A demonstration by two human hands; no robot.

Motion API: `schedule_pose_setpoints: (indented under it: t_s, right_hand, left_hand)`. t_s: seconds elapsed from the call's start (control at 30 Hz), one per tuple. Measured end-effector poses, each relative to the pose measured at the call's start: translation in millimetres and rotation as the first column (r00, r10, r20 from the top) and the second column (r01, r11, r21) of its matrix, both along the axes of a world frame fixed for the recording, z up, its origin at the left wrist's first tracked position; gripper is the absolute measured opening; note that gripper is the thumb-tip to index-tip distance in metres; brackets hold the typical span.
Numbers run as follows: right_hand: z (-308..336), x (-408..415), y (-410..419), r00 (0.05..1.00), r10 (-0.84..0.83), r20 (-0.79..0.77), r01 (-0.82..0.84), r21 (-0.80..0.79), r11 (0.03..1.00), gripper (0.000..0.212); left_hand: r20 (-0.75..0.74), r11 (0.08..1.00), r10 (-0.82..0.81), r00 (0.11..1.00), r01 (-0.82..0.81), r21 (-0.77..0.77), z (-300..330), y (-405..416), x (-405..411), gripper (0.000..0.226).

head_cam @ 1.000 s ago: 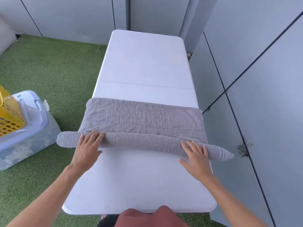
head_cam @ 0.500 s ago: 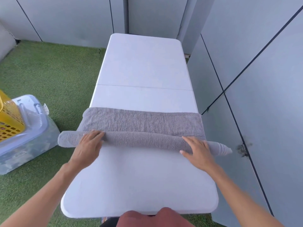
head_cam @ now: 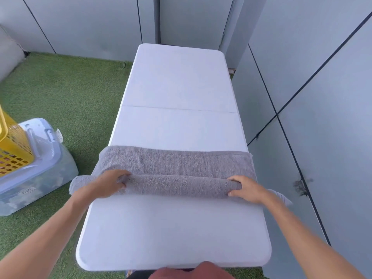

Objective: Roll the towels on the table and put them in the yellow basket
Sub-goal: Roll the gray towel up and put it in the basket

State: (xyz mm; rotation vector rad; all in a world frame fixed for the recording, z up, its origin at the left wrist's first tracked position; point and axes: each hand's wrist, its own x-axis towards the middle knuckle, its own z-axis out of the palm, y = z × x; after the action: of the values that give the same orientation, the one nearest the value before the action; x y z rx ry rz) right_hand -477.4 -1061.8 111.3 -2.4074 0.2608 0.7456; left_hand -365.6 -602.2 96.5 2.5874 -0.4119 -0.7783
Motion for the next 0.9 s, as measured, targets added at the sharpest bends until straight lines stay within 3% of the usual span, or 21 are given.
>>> schedule_pose_setpoints:
  t_s: [0.07, 0.1, 0.17, 0.27, 0.4, 0.5, 0.57, 0.6, 0.63, 0.73, 0.83, 0.9]
  right_hand:
    - [-3, -4, 4, 0.959, -0.101, 0.264, 0.123, -0.067, 0.990, 0.042]
    - [-5, -7, 7, 0.933, -0.079, 0.350, 0.134, -0.136, 0.982, 0.043]
    - [-10, -16, 12, 0.947, 0.043, 0.320, 0.055, -0.290, 0.955, 0.057]
    - [-18, -21, 18, 0.967, 0.173, 0.185, -0.070, -0.461, 0.885, 0.074]
    - [-18, -13, 20, 0.947, 0.170, 0.272, -0.015, -0.491, 0.871, 0.057]
    - [-5, -3, 8, 0.985, 0.144, 0.098, -0.106, -0.314, 0.944, 0.049]
    - [6, 1, 1, 0.992, 0.106, -0.069, -0.115, -0.130, 0.985, 0.049]
    - [7, 2, -1, 0.994, 0.077, -0.083, -0.083, -0.076, 0.994, 0.049]
    - [6, 0, -2, 0.999, 0.032, -0.010, -0.033, -0.066, 0.997, 0.049]
    - [-5, -11, 0, 0.947, -0.008, 0.321, 0.071, -0.183, 0.981, 0.052]
    - [-8, -20, 9, 0.964, 0.124, 0.235, -0.034, -0.355, 0.934, 0.073]
    - [-11, -19, 12, 0.961, 0.183, 0.207, -0.075, -0.443, 0.893, 0.074]
  left_hand:
    - [0.246, 0.981, 0.121, 0.962, -0.079, -0.175, -2, -4, -11, 0.039]
    - [0.375, 0.980, 0.132, 0.918, -0.063, -0.191, -6, -5, -19, 0.038]
    - [0.496, 0.998, 0.032, 0.868, 0.000, -0.064, -20, -5, -31, 0.050]
    - [0.466, 0.990, -0.116, 0.877, 0.063, 0.128, -33, -4, -34, 0.080]
    - [0.502, 0.992, -0.076, 0.861, 0.012, 0.129, -26, -15, -24, 0.065]
    - [0.221, 0.976, -0.118, 0.968, 0.072, 0.206, -7, -14, -7, 0.049]
    - [-0.069, 0.963, -0.150, 0.986, 0.161, 0.214, 0, -5, 5, 0.052]
    - [-0.123, 0.972, -0.140, 0.983, 0.160, 0.172, 0, 0, 7, 0.053]
    - [-0.081, 0.987, -0.115, 0.990, 0.123, 0.107, -1, 5, 7, 0.050]
    - [0.287, 0.996, 0.017, 0.958, 0.011, -0.093, -10, 13, -8, 0.043]
    - [0.412, 0.988, -0.154, 0.898, 0.126, 0.093, -18, 12, -23, 0.070]
    - [0.431, 0.981, -0.180, 0.884, 0.126, 0.150, -23, 9, -25, 0.075]
